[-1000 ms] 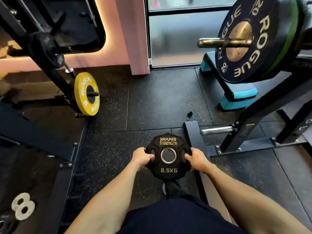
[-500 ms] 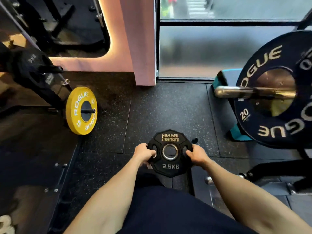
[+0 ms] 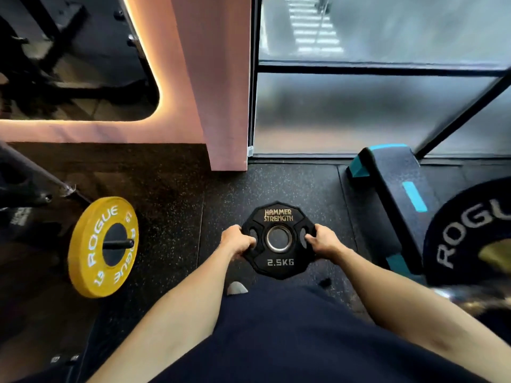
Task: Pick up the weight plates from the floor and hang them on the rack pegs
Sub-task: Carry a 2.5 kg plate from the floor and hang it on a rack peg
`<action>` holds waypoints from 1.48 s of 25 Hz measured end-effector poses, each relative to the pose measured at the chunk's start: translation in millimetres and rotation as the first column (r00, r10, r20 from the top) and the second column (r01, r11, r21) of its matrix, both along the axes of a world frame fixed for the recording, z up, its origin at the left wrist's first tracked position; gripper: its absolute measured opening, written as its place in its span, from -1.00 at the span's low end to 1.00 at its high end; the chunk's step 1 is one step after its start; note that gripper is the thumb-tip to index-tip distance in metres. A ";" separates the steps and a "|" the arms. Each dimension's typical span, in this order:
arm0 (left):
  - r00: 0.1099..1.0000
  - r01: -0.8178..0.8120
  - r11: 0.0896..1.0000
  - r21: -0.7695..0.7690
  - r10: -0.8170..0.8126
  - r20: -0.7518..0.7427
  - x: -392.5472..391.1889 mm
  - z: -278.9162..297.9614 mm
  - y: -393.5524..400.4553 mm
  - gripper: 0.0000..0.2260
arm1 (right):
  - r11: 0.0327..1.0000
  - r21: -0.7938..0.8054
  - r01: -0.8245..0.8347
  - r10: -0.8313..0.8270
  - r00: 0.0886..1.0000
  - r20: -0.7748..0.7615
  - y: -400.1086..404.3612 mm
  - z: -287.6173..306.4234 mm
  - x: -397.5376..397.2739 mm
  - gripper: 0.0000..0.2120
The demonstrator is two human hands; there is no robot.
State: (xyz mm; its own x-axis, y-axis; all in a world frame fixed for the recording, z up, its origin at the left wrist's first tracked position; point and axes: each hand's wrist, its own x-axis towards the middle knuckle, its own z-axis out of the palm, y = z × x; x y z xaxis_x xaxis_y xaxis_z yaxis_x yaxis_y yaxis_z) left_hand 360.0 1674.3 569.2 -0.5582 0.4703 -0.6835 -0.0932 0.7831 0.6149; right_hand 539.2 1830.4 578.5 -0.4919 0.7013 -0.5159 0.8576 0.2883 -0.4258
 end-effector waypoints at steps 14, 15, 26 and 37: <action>0.542 -0.827 0.546 -0.134 0.838 0.064 -115.9 6.6 33.8 -0.56 | 0.584 -0.082 -0.808 0.810 0.586 -0.011 115.5 -9.1 -326.4 -0.77; 0.467 -0.871 0.472 -0.134 0.882 0.067 -113.5 11.2 35.5 -0.54 | 0.517 -0.085 -0.852 0.853 0.521 -0.030 113.6 -6.6 -344.7 -0.77; 0.045 -0.997 0.054 0.055 0.988 -0.149 -106.6 80.9 -14.8 -0.74 | 0.108 -0.059 -0.992 0.951 0.120 -0.284 26.6 57.4 -431.3 -0.86; -0.181 -0.832 0.202 0.517 0.781 -0.597 -175.8 346.0 -101.4 -0.95 | 0.090 0.366 -0.926 0.748 -0.179 -0.639 -69.8 321.5 -514.7 -0.70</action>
State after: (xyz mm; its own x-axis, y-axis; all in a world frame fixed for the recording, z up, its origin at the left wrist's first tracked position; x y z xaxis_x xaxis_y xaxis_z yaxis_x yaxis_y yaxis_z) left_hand 184.3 1572.8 915.2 -0.6484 -0.7449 0.1573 -0.3121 0.4486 0.8375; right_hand 24.4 1760.6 900.0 -0.7323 -0.6439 0.2216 -0.5621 0.3879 -0.7305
